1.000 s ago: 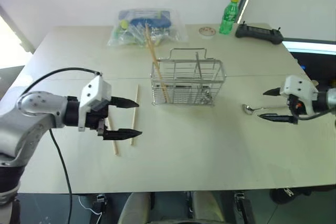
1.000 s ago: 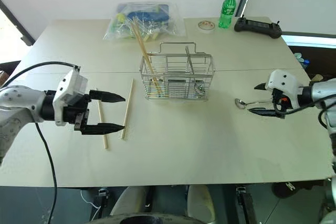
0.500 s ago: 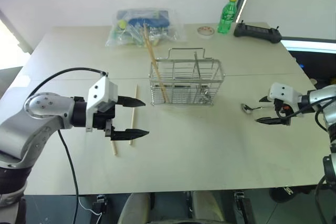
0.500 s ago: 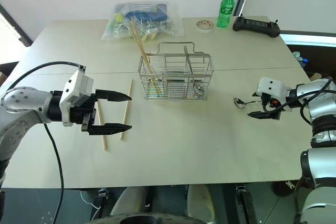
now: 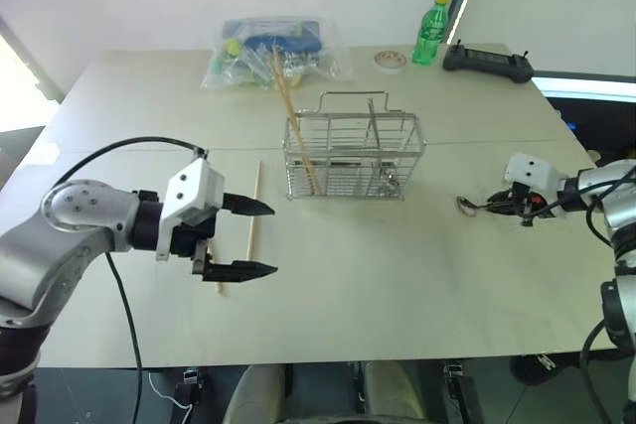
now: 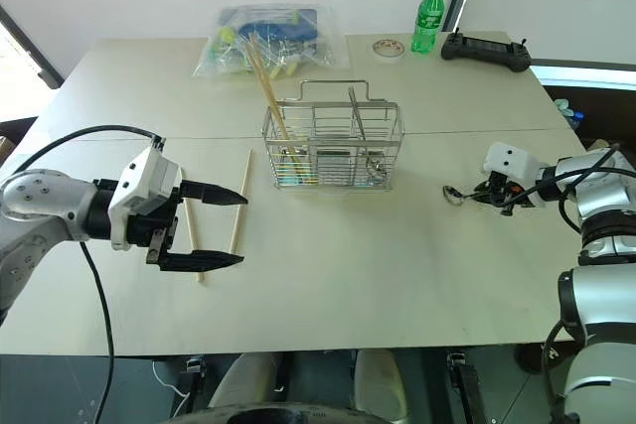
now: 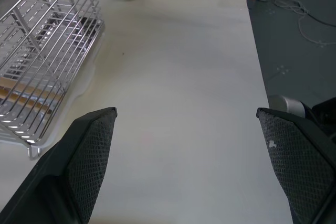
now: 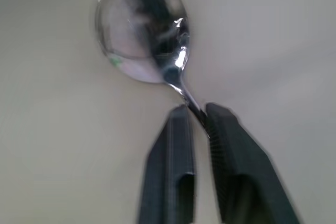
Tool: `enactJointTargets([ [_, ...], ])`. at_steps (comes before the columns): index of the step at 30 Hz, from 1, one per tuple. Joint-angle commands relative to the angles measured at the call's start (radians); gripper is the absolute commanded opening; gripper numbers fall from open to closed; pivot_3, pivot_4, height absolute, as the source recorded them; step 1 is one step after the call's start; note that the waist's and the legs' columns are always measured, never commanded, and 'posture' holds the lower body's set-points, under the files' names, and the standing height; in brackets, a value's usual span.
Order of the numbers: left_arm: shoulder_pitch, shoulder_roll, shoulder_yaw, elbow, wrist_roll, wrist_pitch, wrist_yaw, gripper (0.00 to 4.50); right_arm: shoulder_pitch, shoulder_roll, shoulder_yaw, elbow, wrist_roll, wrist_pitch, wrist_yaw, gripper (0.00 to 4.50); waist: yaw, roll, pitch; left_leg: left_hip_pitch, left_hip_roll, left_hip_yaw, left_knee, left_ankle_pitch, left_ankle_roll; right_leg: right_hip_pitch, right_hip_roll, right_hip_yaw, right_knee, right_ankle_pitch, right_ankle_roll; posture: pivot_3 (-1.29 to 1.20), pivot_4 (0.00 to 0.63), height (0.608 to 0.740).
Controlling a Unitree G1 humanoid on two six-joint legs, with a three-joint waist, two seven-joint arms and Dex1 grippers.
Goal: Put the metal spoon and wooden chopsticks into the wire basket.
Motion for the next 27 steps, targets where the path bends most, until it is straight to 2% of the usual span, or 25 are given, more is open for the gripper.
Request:
enactJointTargets([
  [1, -0.032, 0.000, 0.029, 0.001, -0.018, -0.003, 0.006, 4.50, -0.001, -0.005, -0.019, -0.011, 0.010, -0.002, 0.006, 0.03, 0.000, 0.001, 0.000, 0.000, 0.000, 0.000, 0.000, 0.000, 0.000, 0.000, 0.000, 0.000, 0.000, 0.000, 0.000, 0.00, 0.150, 0.721],
  [12, -0.084, -0.016, 0.005, 0.048, 0.004, -0.022, 0.006, 4.50, 0.002, -0.003, -0.033, -0.033, 0.021, -0.020, 0.023, 0.03, 0.000, 0.001, 0.000, 0.001, 0.000, 0.001, 0.000, 0.000, 0.000, 0.000, 0.000, 0.001, 0.001, 0.000, 0.000, 0.00, 0.150, 0.721],
  [16, -0.110, -0.024, 0.001, 0.068, 0.008, -0.023, 0.001, 4.50, -0.014, 0.003, -0.026, -0.013, -0.007, -0.029, -0.041, 0.03, -0.001, 0.001, 0.000, 0.002, 0.000, 0.001, 0.000, 0.000, 0.000, 0.000, 0.000, 0.001, 0.001, 0.000, 0.000, 0.00, 0.150, 0.721],
  [19, -0.119, -0.028, 0.004, 0.075, 0.011, -0.023, 0.003, 4.50, -0.027, 0.006, -0.012, 0.005, -0.035, -0.044, -0.097, 0.87, -0.001, 0.001, 0.000, 0.002, 0.000, 0.001, 0.000, 0.000, 0.000, 0.000, 0.000, 0.001, 0.001, 0.000, 0.000, 0.00, 0.150, 0.721],
  [21, -0.115, -0.028, 0.009, 0.072, 0.009, -0.020, 0.006, 4.50, -0.028, 0.006, -0.006, 0.013, -0.046, -0.055, -0.109, 1.78, -0.001, 0.001, 0.000, 0.002, 0.000, 0.002, 0.000, 0.000, 0.000, 0.000, 0.000, 0.002, 0.001, 0.000, 0.000, 0.00, 0.150, 0.721],
  [27, -0.099, -0.022, 0.038, 0.047, -0.008, 0.003, 0.034, 4.50, -0.039, 0.020, 0.007, 0.044, -0.070, -0.050, -0.105, 1.78, -0.001, 0.000, 0.000, 0.002, 0.000, 0.002, 0.000, 0.000, 0.000, 0.001, 0.000, 0.002, 0.001, 0.000, 0.000, 0.00, 0.150, 0.721],
])
